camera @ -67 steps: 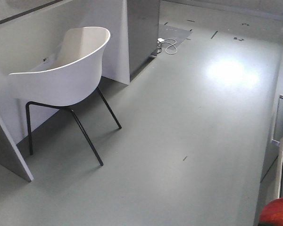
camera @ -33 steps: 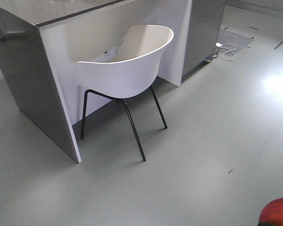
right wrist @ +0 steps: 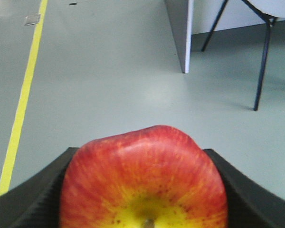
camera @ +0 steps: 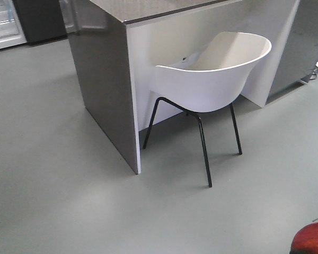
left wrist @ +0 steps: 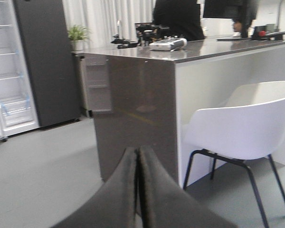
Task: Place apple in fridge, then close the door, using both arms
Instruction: 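Drive the base away from the counter, turning toward the open refrigerator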
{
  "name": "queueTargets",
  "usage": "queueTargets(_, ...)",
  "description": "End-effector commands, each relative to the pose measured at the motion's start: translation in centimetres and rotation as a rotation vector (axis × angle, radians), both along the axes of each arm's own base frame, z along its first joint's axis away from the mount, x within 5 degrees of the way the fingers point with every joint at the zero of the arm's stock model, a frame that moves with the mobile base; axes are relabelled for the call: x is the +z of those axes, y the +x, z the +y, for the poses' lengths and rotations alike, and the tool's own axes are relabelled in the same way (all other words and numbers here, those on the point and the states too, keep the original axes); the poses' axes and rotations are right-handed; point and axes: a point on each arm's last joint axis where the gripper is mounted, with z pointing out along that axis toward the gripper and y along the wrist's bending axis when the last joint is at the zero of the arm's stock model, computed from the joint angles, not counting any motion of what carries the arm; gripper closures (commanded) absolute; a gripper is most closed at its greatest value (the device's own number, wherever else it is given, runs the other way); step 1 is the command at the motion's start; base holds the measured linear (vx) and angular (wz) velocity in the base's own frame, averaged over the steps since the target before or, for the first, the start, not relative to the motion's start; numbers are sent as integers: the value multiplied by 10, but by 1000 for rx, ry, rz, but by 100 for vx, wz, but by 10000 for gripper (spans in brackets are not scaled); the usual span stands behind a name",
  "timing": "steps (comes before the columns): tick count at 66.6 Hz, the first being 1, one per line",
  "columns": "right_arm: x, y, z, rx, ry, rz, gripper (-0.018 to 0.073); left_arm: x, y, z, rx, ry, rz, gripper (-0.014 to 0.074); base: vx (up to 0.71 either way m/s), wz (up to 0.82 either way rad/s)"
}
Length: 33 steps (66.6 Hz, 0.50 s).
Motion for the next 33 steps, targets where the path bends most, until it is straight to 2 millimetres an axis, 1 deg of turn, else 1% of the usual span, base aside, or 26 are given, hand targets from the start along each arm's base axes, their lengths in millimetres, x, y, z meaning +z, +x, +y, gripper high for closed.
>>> queueTargets(1, 13, 4, 1, -21, 39, -72, 475, 13, -3, 0, 0, -8, -107, 603, 1, 38)
queueTargets(33, 13, 4, 1, -20, 38, -72, 475, 13, -3, 0, 0, -8, -107, 603, 1, 37)
